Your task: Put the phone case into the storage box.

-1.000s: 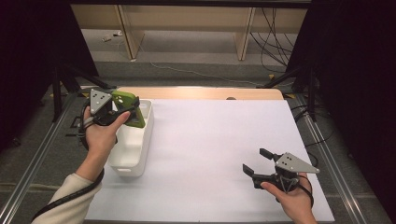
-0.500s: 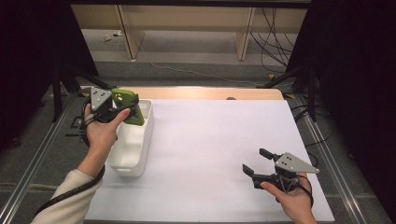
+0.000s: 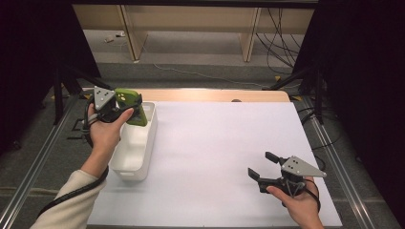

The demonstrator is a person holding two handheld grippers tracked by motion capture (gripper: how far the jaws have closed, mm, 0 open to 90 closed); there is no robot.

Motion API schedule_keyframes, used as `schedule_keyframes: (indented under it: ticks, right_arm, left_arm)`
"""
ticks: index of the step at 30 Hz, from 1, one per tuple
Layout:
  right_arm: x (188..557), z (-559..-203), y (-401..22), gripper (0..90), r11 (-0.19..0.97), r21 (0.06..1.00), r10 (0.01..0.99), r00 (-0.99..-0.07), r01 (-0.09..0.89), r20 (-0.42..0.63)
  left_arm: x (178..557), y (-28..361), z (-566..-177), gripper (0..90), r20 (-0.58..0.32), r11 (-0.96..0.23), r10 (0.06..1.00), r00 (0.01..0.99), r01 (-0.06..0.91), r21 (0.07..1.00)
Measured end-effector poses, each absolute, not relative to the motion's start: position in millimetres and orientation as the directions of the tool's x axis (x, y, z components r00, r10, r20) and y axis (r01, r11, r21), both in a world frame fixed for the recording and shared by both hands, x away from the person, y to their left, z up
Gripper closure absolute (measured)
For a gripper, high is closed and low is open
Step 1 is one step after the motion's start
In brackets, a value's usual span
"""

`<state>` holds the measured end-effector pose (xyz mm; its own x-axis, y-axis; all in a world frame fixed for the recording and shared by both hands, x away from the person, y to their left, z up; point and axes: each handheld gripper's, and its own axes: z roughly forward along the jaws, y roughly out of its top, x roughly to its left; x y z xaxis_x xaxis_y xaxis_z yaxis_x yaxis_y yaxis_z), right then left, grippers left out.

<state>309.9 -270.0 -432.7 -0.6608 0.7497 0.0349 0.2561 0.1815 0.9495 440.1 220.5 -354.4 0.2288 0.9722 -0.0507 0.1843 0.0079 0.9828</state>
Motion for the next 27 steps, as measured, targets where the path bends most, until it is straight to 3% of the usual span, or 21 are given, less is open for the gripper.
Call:
schedule_keyframes:
  ticks: [27]
  right_arm:
    - [310, -433, -270, 15.5, 0.180, 0.949, 0.749, -0.661, 0.259, 0.038]
  left_arm:
    - [454, 216, -354, 15.9, -0.043, -0.002, 0.973, 0.227, 0.198, 0.980]
